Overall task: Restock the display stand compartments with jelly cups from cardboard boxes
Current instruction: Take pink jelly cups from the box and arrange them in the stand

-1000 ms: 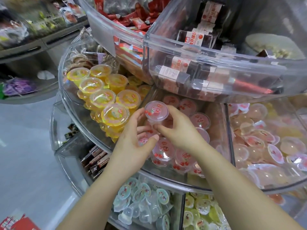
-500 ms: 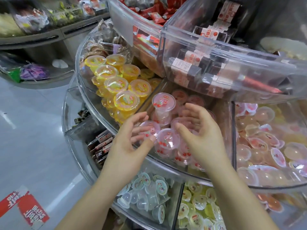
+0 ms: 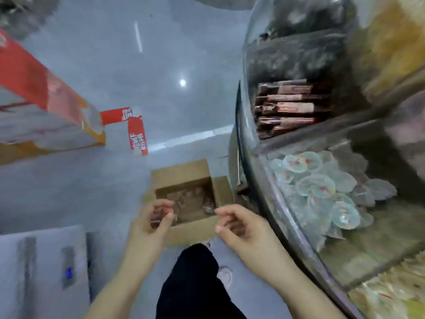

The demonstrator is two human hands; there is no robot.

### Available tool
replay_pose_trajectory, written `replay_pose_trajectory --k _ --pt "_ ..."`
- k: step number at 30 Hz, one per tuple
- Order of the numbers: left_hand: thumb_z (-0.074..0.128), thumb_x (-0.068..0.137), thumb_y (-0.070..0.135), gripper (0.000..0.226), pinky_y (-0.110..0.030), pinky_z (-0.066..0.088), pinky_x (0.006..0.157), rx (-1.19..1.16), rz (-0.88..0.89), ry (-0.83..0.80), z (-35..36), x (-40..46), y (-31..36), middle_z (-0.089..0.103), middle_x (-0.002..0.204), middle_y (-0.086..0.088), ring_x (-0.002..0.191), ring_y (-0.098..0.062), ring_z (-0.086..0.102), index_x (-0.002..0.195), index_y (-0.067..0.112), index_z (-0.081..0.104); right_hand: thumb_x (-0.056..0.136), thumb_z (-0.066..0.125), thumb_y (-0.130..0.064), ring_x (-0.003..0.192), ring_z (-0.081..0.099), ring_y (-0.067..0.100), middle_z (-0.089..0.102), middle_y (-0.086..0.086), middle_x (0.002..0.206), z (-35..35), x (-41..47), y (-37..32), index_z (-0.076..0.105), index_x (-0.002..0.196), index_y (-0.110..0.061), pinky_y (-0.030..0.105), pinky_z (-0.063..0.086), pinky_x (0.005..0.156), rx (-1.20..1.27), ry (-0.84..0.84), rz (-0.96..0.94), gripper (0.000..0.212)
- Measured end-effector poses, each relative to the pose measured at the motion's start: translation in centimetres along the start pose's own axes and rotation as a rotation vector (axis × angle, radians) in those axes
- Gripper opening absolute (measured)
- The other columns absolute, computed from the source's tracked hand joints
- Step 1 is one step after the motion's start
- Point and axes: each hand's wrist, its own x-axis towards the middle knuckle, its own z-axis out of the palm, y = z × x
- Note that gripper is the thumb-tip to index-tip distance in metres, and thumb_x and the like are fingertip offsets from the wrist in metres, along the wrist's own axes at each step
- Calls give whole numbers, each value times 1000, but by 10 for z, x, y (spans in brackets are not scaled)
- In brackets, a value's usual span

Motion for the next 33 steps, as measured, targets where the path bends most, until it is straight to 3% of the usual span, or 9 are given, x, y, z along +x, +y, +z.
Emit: replay_pose_trajectory --k 8,11,17,20,23,26,29,31,33 --pt "55 85 -4 26 -8 39 59 113 -321 -10 22 98 -245 58 82 1 72 -12 52 88 21 57 87 60 -17 74 54 13 61 0 87 112 191 215 59 111 -13 12 39 58 -377 -193 277 24" --pt "61 85 10 17 -19 38 64 142 -427 -75 59 157 -327 60 92 1 82 -13 56 100 17 58 88 59 -19 82 59 20 65 6 90 141 264 299 61 108 -9 22 42 69 -527 -226 299 23" --pt "63 84 33 51 -34 45 95 260 -694 11 117 274 -454 56 123 -17 112 -33 54 123 3 51 93 51 -29 116 50 31 55 14 124 182 372 422 55 118 -12 34 41 90 -1071 -443 252 31" --pt "58 89 33 44 -41 45 98 213 -877 -140 136 305 -494 58 122 -16 112 -33 55 121 3 55 96 42 -20 130 35 30 42 13 140 205 398 457 47 132 -9 39 32 102 -1419 -582 126 37" --pt "58 90 25 48 -42 38 105 127 -873 -185 149 320 -522 50 134 -18 124 -33 47 130 1 49 98 26 -13 141 12 31 17 13 155 219 415 486 28 143 -3 42 12 114 -1635 -676 58 46" --pt "66 83 24 59 -43 36 106 268 -843 -145 152 327 -538 47 136 -19 126 -35 45 133 0 44 98 26 -10 141 14 32 18 18 153 220 426 501 25 143 0 41 10 115 -1583 -630 -21 46" --pt "68 82 18 48 -38 47 94 85 -866 -101 153 326 -542 63 116 -18 108 -34 58 122 -2 53 93 47 -20 136 25 32 30 19 147 214 429 501 34 139 -2 37 18 112 -1461 -591 -32 50" --pt "61 85 25 23 -27 49 73 35 -905 -74 148 318 -532 70 72 -8 77 -25 63 94 6 67 82 65 -33 124 43 32 46 17 134 213 428 494 45 131 -8 33 35 101 -1179 -453 103 59" --pt "63 81 27 17 -28 46 65 31 -862 45 141 309 -517 62 60 -2 67 -23 60 74 11 65 75 71 -31 109 57 30 60 14 118 213 422 479 53 123 -13 33 48 91 -704 -235 281 55"
